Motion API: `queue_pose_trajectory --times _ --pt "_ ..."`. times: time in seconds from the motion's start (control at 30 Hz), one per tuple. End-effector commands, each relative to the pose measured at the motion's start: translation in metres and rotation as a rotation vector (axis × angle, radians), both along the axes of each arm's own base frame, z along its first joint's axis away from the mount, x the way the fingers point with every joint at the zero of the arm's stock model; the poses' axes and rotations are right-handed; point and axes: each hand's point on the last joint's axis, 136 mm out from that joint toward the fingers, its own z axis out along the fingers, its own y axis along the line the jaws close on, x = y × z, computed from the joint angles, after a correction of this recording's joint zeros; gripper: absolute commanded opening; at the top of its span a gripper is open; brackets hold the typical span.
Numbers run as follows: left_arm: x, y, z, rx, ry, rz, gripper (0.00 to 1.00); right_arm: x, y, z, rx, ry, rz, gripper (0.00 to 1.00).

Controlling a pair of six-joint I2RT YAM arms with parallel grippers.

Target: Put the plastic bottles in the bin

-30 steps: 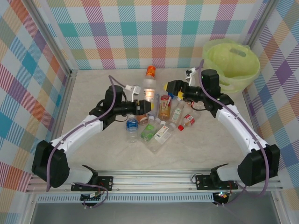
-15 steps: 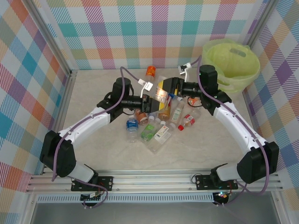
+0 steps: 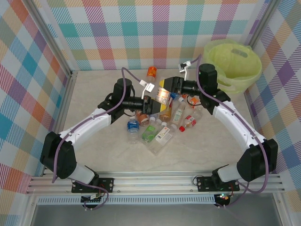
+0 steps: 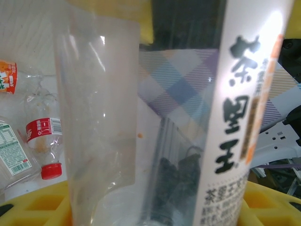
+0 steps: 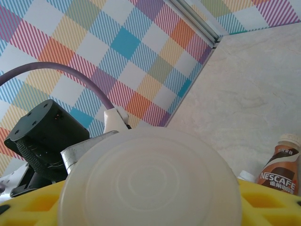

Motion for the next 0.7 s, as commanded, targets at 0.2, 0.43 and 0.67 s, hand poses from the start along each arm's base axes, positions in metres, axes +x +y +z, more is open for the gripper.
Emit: queue_pose_trajectory --times 0.2,0.43,0.67 --pt "0.003 -0.004 0.015 -0.041 -0.057 0.008 0.04 -0.006 0.002 0.014 -0.015 -0.092 0.011 0.48" --pt "0.016 0.004 -0.002 0.022 -0.036 0.124 0.90 0.007 -0.005 0.005 -0.066 -0.085 -0.078 0.47" --pt "0.054 0.062 -0.041 0.147 -0.017 0.588 1.00 0.029 -0.036 0.018 -0.270 -0.217 -0.250 0.48"
